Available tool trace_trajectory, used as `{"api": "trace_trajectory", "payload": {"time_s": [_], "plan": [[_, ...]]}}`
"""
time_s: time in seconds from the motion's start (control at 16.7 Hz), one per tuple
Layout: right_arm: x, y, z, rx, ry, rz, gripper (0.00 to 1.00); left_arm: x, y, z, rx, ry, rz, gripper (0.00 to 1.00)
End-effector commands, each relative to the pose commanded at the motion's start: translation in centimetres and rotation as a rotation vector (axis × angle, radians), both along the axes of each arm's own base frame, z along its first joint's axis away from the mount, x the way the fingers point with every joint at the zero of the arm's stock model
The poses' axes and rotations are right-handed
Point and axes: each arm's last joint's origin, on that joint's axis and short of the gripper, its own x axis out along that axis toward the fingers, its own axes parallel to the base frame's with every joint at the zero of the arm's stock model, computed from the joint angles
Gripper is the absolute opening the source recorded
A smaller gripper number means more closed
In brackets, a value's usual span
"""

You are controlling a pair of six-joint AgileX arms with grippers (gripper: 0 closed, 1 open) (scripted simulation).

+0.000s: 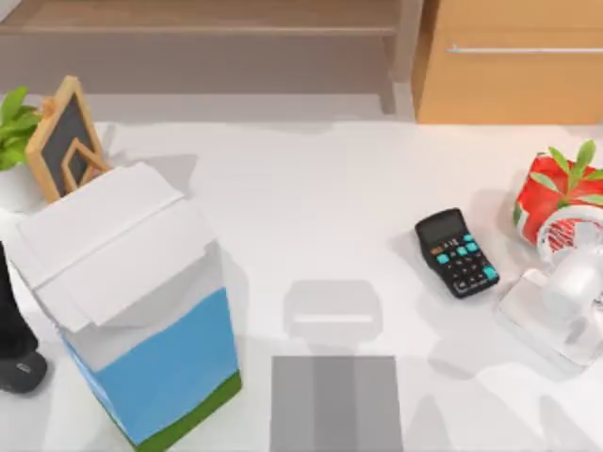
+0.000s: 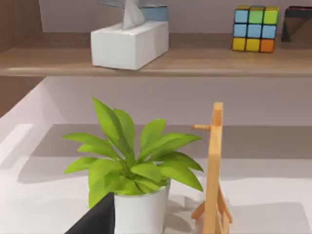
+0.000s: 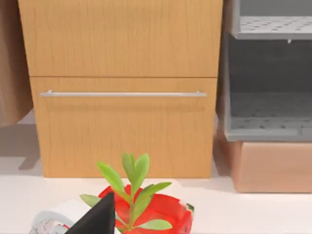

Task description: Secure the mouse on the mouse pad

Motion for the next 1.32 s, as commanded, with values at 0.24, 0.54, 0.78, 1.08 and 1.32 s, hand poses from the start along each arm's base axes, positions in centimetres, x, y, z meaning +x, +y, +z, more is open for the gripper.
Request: {"api": "trace_trajectory", "payload": {"time_s": [0.24,0.54,0.78,1.08,1.32], "plan": [[0.0,0.0,0.0,0.000,0.000,0.000,1.00,0.1,0.4,0.5,0.031,0.005,0.050,1.00],[0.0,0.0,0.0,0.000,0.000,0.000,1.00,0.9,1.9,6.3,0.290,0.058,0.236,1.00],[0.0,0.0,0.0,0.000,0.000,0.000,1.00,3.8,3.0,11.4,0.677,0.290,0.236,1.00],[0.0,0.0,0.0,0.000,0.000,0.000,1.00,9.9,3.7,12.3,1.226,0.731,-0.183,1.00],[0.0,0.0,0.0,0.000,0.000,0.000,1.00,13.4,3.1,8.8,1.457,0.973,-0.788,1.00]]}}
